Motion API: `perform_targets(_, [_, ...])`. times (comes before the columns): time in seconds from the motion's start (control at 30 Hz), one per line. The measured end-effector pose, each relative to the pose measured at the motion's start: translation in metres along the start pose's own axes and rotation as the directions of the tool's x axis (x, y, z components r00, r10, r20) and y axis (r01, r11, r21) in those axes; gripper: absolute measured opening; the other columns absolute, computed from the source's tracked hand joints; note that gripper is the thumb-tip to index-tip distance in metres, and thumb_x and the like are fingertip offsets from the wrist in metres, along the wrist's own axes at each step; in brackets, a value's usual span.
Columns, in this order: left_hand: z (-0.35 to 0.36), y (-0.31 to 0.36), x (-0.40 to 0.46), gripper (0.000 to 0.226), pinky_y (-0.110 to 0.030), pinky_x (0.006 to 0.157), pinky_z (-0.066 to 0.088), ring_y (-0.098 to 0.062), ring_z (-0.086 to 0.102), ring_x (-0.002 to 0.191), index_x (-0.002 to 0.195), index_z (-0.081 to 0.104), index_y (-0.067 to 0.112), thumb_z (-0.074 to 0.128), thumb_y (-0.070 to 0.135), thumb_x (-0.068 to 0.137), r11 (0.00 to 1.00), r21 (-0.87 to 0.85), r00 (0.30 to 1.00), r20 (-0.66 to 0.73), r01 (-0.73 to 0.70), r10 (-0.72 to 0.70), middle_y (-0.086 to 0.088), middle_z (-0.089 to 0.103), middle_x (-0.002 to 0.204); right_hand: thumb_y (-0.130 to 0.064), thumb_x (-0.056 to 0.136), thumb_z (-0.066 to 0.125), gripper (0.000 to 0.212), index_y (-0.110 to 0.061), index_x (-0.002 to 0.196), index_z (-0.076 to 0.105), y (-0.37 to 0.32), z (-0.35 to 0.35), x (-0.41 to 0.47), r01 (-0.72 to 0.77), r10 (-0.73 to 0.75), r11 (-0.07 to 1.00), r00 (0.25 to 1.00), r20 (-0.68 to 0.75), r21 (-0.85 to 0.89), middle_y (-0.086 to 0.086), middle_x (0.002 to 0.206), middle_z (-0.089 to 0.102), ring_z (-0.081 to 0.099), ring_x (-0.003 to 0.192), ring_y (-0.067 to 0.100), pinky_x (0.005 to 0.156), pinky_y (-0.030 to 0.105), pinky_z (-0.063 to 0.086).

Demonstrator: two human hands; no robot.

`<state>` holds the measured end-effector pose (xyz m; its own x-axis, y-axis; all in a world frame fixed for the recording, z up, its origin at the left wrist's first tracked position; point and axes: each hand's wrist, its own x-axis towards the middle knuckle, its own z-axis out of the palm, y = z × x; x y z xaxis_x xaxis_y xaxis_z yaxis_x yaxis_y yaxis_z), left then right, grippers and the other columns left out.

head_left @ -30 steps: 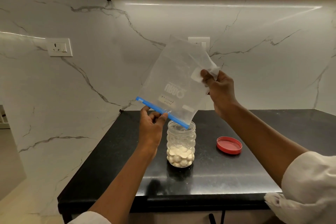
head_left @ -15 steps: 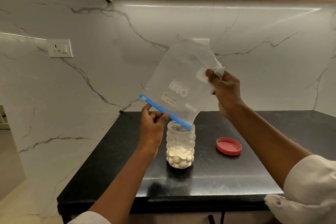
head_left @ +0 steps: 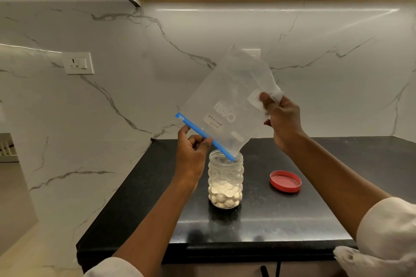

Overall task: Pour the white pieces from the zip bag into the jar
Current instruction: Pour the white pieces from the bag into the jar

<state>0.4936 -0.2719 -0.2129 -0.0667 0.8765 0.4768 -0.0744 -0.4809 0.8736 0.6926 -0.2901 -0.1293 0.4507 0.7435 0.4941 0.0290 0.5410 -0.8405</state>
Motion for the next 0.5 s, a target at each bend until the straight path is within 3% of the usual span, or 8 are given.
perform_targets(0.17, [-0.001,-0.001,0.000,0.066,-0.011,0.069,0.044,0.001,0.065,0.086,0.146,0.032,0.022,0.068,0.018,0.091,1.000,0.016,1.000,0.000,0.003,-0.003,-0.003,0.070,0.095,-0.030,0.089,0.068,0.002,-0.027,0.089,0.068,-0.005,-0.003,-0.001,0.030,-0.030,0.999,0.999,-0.010,-0.021,0.000,0.090,0.066,0.057,0.084,0.020,0.066,0.031,0.047])
perform_targets(0.33, [-0.003,-0.002,-0.001,0.061,-0.017,0.076,0.049,-0.005,0.066,0.088,0.141,0.035,0.025,0.068,0.016,0.090,1.000,-0.008,1.000,-0.019,0.009,-0.009,-0.003,0.070,0.094,-0.033,0.089,0.067,0.007,-0.026,0.090,0.066,0.000,-0.010,-0.006,-0.027,0.029,0.998,0.999,0.035,-0.053,0.001,0.097,0.067,0.060,0.091,0.022,0.071,0.035,0.050])
perform_targets(0.5, [0.001,0.000,-0.002,0.059,-0.014,0.070,0.049,-0.007,0.066,0.088,0.139,0.036,0.025,0.068,0.017,0.090,1.000,0.003,1.000,-0.006,-0.010,0.010,-0.005,0.070,0.092,-0.034,0.089,0.067,0.013,-0.023,0.095,0.067,0.004,-0.017,-0.009,-0.076,0.077,0.996,0.997,0.026,-0.040,0.000,0.096,0.067,0.058,0.089,0.019,0.067,0.032,0.047])
